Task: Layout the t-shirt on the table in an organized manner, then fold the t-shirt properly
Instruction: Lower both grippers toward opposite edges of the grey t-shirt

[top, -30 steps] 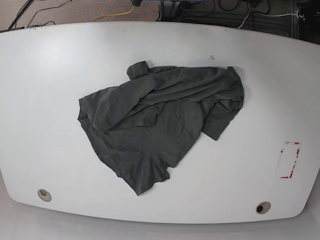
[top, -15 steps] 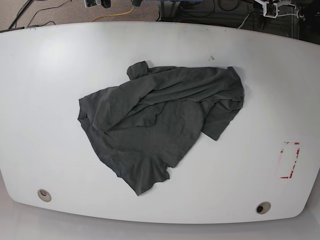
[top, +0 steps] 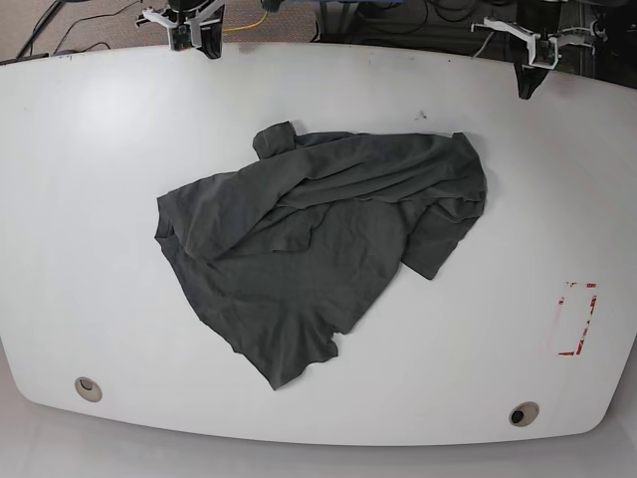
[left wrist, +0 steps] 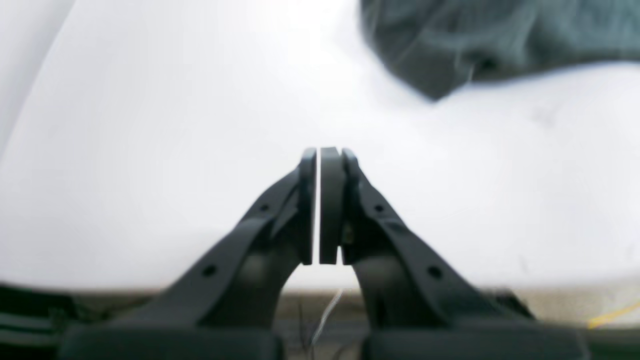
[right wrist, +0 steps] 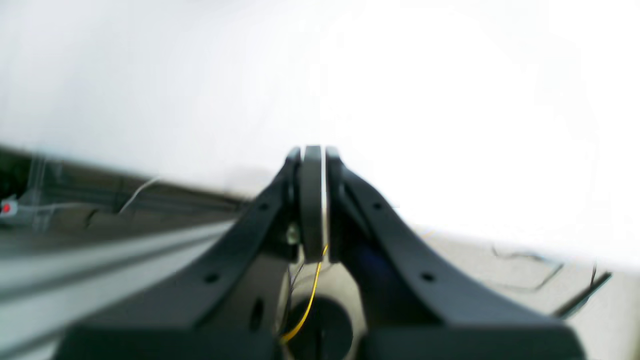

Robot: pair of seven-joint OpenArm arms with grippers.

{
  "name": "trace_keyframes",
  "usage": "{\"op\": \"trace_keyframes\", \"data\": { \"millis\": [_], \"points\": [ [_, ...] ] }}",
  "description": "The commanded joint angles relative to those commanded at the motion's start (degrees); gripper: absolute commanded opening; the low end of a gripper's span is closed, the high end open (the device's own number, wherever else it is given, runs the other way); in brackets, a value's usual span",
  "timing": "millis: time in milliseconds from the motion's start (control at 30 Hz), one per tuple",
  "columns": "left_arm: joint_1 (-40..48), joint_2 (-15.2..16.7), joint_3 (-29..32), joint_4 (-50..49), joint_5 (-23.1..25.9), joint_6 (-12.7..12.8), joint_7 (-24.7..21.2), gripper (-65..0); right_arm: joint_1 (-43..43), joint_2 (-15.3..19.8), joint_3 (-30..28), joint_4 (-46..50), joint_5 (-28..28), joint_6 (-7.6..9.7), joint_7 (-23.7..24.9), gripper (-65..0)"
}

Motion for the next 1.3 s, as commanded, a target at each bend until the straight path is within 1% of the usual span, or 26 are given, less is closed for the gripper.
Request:
{"op": "trace_keyframes", "data": {
  "millis": [100, 267, 467, 567, 667, 733, 800, 867, 933, 967, 1033, 1233, 1267, 1300],
  "points": [
    [-1.2, 0.0, 0.0, 0.0, 0.0, 0.0, 0.0, -65.0, 2.3, 0.2, 0.0, 0.0, 0.0, 0.00, 0.0, -64.5],
    [-2.8, 0.2, 0.8, 0.0, 0.0, -0.1, 0.0, -65.0, 4.9, 1.7, 0.0, -0.1, 0.4, 0.00, 0.0, -64.4],
    [-5.2, 0.3, 2.0, 0.0, 0.0, -0.1, 0.0, -64.7, 8.2, 1.7, 0.0, -0.1, 0.4, 0.00, -0.2, -64.4],
    [-6.4, 0.4, 2.1, 0.0, 0.0, -0.1, 0.1, -60.7, 10.1, 1.7, -0.1, -0.1, 0.4, 0.09, -1.9, -64.2],
    [-7.4, 0.4, 2.4, 0.0, 0.0, -0.1, 0.1, -54.2, 13.2, 1.7, -0.1, -0.1, 0.4, 0.09, -5.3, -64.0],
    [-8.0, 0.4, 3.0, 0.0, 0.0, -0.1, 0.1, -50.8, 15.3, 1.6, -0.1, -0.1, 0.4, 0.09, -7.4, -61.4],
    [-8.6, 0.4, 3.3, 0.0, 0.0, -0.1, 0.1, -47.5, 17.4, 1.6, 0.0, -0.1, 0.5, 0.09, -9.2, -54.5],
    [-9.6, 0.4, 3.9, 0.0, 0.0, -0.1, 0.1, -44.2, 19.8, 1.6, 0.0, -0.1, 0.5, 0.09, -10.2, -45.2],
    [-10.3, 0.3, 4.6, 0.0, 0.0, -0.1, 0.1, -42.4, 21.5, 1.6, 0.0, -0.1, 0.5, 0.09, -10.5, -38.8],
    [-10.9, 0.2, 5.0, 0.0, 0.0, -0.1, 0.1, -41.7, 23.1, 1.6, 0.0, -0.1, 0.5, 0.09, -11.6, -35.7],
    [-12.0, 0.3, 5.6, 0.0, 0.0, -0.1, 0.1, -41.7, 25.2, 1.6, 0.0, -0.1, 0.5, 0.09, -13.5, -34.2],
    [-16.3, 0.3, 7.0, -0.4, 0.4, 0.0, 0.1, -41.7, 32.8, 1.8, 0.1, -0.2, 0.4, 0.09, -19.7, -33.9],
    [-16.8, 0.2, 7.2, -0.4, 0.5, 0.0, 0.1, -41.7, 34.2, 1.9, 0.3, -0.3, 0.4, 0.18, -20.9, -33.9],
    [-17.1, 0.2, 7.4, -0.4, 0.5, 0.0, 0.1, -41.7, 35.6, 2.5, 1.1, -0.3, 0.5, 0.62, -22.2, -34.1]
  ]
}}
